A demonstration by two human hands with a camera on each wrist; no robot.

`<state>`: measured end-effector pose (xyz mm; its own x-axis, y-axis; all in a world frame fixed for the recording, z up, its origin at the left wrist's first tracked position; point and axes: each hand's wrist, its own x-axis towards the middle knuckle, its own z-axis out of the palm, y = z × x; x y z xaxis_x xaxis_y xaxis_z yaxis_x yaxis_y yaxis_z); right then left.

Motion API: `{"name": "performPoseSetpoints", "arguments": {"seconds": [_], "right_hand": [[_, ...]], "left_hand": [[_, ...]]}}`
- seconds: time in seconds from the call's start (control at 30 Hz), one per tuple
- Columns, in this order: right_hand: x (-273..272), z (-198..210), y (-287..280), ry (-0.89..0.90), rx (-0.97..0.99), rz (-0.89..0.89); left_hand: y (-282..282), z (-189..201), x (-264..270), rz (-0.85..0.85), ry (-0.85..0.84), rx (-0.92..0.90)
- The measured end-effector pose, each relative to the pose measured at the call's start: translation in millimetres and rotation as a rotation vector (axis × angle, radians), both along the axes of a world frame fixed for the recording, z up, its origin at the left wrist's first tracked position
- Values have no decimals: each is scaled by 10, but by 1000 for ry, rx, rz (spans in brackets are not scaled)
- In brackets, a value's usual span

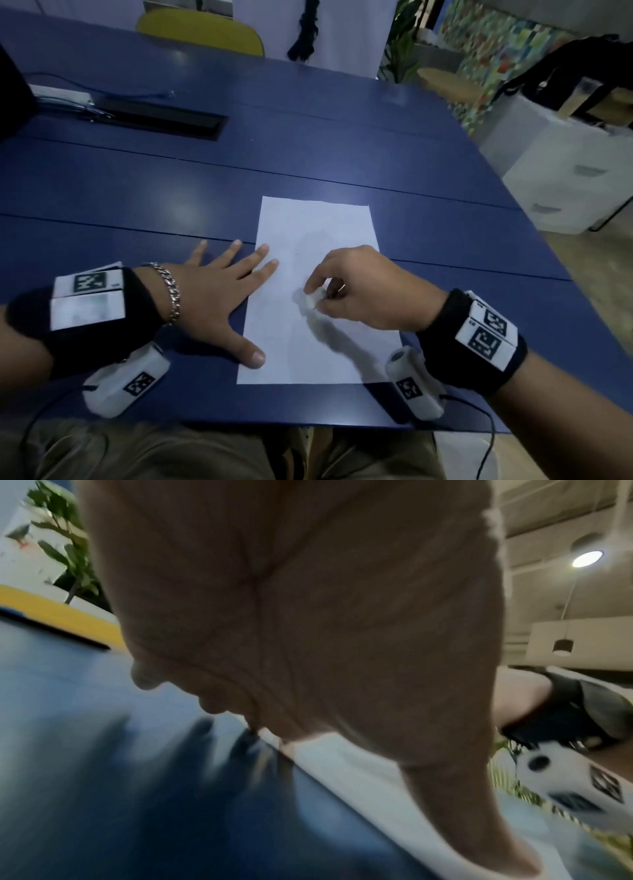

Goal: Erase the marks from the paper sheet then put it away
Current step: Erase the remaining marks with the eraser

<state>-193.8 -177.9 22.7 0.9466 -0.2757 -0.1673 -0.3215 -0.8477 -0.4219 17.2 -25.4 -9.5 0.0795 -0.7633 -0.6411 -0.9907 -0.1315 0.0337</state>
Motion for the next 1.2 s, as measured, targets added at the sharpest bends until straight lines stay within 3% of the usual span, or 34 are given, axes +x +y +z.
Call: {"name": "performPoseSetpoints", "arguments": {"seconds": [0.27, 0.43, 0.57, 0.73, 0.9, 1.1, 1.2], "right_hand": [[544, -58, 86, -34, -69, 59], [582, -133, 286, -89, -95, 127], [504, -91, 404, 78, -37, 285], [683, -79, 191, -39, -140, 128], [531, -67, 446, 102, -63, 328], [713, -49, 230, 3, -137, 221], [580, -96, 358, 62, -78, 245]], "left_hand": [[13, -108, 31, 27, -34, -83], [9, -117, 29, 52, -26, -93], [14, -124, 32, 61, -24, -92], [-4, -110, 21, 51, -36, -71], [8, -117, 28, 48, -32, -75], [-19, -107, 15, 30, -40, -57], [-6, -105, 18, 40, -45, -62]]}}
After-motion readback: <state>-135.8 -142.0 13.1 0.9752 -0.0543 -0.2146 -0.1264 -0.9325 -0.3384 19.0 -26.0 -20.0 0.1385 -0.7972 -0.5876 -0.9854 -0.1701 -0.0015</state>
